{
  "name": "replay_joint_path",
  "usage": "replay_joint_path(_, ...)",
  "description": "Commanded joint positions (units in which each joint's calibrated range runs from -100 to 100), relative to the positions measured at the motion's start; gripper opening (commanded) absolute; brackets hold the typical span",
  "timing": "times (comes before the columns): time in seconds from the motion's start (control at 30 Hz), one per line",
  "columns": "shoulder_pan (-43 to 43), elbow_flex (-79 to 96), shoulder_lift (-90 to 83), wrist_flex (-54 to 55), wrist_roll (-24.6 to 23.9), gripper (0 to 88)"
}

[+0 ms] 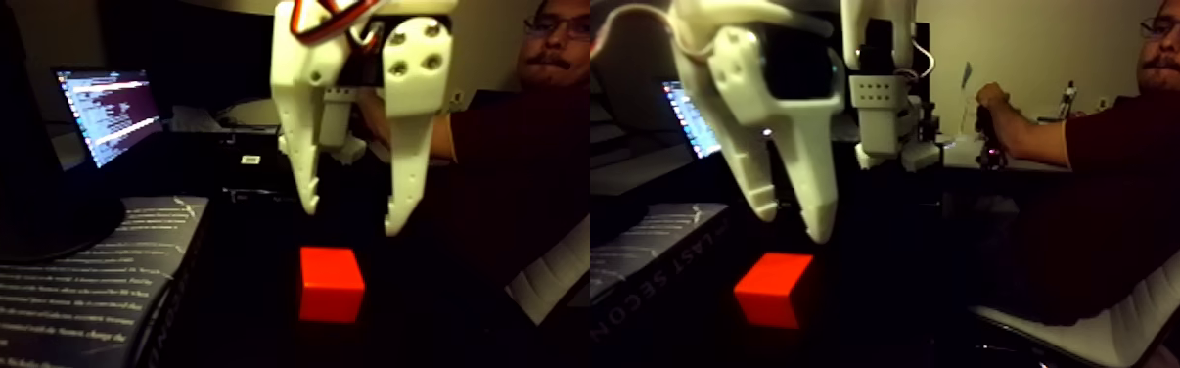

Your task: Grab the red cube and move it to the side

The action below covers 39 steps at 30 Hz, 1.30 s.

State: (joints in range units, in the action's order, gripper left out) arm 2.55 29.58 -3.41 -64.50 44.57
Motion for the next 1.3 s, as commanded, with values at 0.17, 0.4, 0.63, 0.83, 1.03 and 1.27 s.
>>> replay_joint_path(0.17,0.5,-5.4,3.2,-0.3,0.3,26.2)
replay_joint_path(0.4,1.9,-8.6,6.9,0.1,1.3,26.6)
replay_joint_path(0.63,4.4,-11.9,10.2,0.5,2.8,26.8)
replay_joint_path(0.83,4.2,-12.2,11.8,0.6,2.8,26.9)
replay_joint_path(1.03,3.5,-12.2,13.6,0.1,2.9,27.0)
replay_joint_path(1.27,2.9,-12.1,15.3,-0.3,3.3,27.0)
